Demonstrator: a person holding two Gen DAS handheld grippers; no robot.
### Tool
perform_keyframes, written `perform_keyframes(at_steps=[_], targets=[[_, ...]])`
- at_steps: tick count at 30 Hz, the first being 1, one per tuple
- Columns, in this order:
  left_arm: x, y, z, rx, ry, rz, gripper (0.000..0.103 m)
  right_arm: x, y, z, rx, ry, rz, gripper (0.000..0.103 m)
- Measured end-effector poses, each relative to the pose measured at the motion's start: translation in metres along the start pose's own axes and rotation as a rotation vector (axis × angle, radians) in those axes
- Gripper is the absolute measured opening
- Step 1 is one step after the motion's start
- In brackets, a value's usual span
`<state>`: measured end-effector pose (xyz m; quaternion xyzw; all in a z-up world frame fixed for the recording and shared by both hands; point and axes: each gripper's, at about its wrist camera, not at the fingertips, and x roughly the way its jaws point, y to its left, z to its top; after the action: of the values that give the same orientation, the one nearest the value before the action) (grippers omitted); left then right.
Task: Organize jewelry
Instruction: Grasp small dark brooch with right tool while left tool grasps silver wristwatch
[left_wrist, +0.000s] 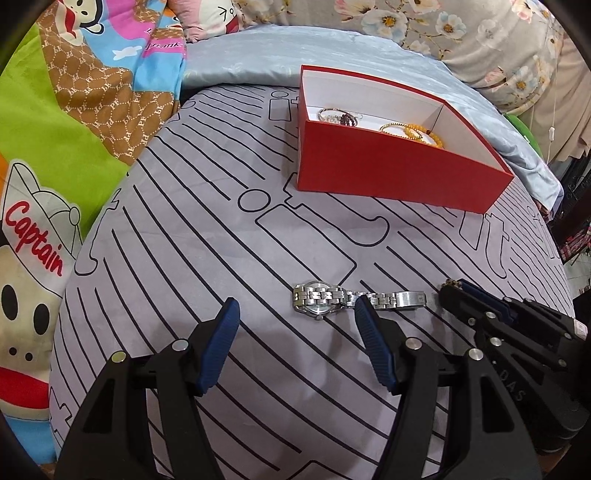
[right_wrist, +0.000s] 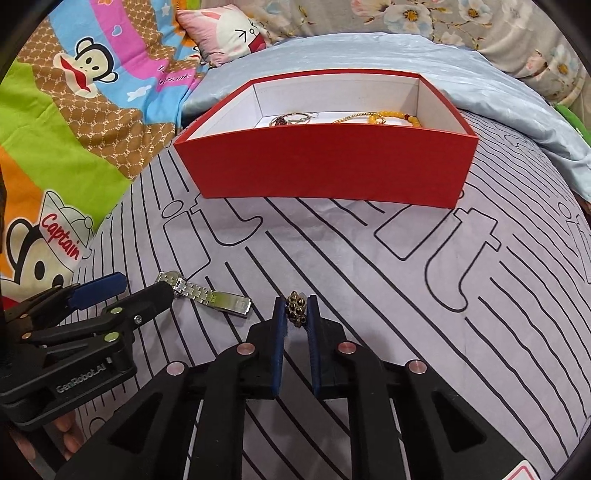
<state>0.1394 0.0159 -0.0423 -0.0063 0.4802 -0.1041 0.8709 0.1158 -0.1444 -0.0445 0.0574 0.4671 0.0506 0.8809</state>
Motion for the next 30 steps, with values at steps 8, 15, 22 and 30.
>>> perform_keyframes(at_steps=[8, 15, 22, 30], targets=[[-0.001, -0.007, 0.005, -0.048, 0.009, -0.023, 0.062, -0.017, -0.019, -0.002, 0.046, -0.029, -0.017, 0.010], [0.020, -0.025, 0.020, -0.073, 0.047, 0.015, 0.062, -0.022, -0.030, 0.000, 0.067, -0.037, -0.024, 0.010], [0.017, -0.019, 0.007, -0.030, 0.042, 0.055, 0.063, -0.021, -0.028, -0.002, 0.060, -0.034, -0.007, 0.010], [0.007, -0.004, -0.006, -0.032, 0.033, 0.060, 0.062, -0.020, -0.024, -0.003, 0.056, -0.031, 0.002, 0.010]])
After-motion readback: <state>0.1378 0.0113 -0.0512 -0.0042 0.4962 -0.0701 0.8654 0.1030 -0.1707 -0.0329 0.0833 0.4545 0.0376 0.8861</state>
